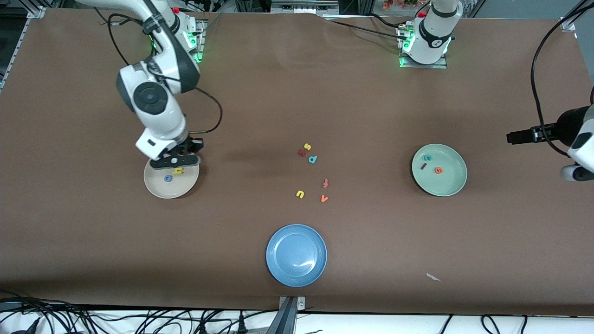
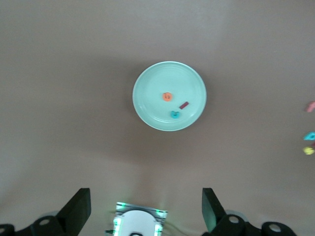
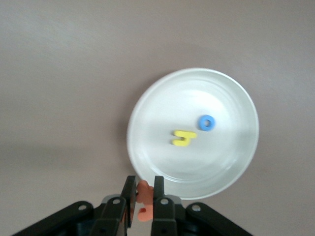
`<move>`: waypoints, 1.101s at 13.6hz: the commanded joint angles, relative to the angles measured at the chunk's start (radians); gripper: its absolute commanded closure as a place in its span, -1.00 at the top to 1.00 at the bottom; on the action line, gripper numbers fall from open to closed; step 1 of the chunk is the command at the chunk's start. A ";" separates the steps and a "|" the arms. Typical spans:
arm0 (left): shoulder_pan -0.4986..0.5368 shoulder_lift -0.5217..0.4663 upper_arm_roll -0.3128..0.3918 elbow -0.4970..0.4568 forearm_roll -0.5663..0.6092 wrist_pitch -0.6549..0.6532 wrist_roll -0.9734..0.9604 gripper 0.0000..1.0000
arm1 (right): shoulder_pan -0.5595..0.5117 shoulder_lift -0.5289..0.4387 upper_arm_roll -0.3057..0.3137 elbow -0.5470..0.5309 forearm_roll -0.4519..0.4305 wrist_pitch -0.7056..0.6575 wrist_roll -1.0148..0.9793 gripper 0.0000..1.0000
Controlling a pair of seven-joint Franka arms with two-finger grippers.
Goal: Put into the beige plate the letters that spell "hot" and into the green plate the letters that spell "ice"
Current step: 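Place the orange t on the beige plate while the left gripper returns to rest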
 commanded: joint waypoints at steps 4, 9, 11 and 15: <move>-0.152 -0.113 0.212 -0.057 -0.093 0.020 0.039 0.93 | -0.030 -0.041 0.014 -0.115 0.024 0.096 -0.019 0.00; -0.143 -0.256 0.211 -0.250 -0.121 0.180 0.042 0.88 | -0.030 -0.044 0.013 -0.112 0.026 0.093 -0.020 0.60; -0.145 -0.290 0.209 -0.292 -0.121 0.207 0.043 0.86 | -0.030 -0.044 0.013 -0.107 0.026 0.090 -0.020 0.86; -0.143 -0.376 0.205 -0.418 -0.121 0.324 0.046 0.97 | -0.045 -0.053 0.013 -0.067 0.035 0.057 -0.025 1.00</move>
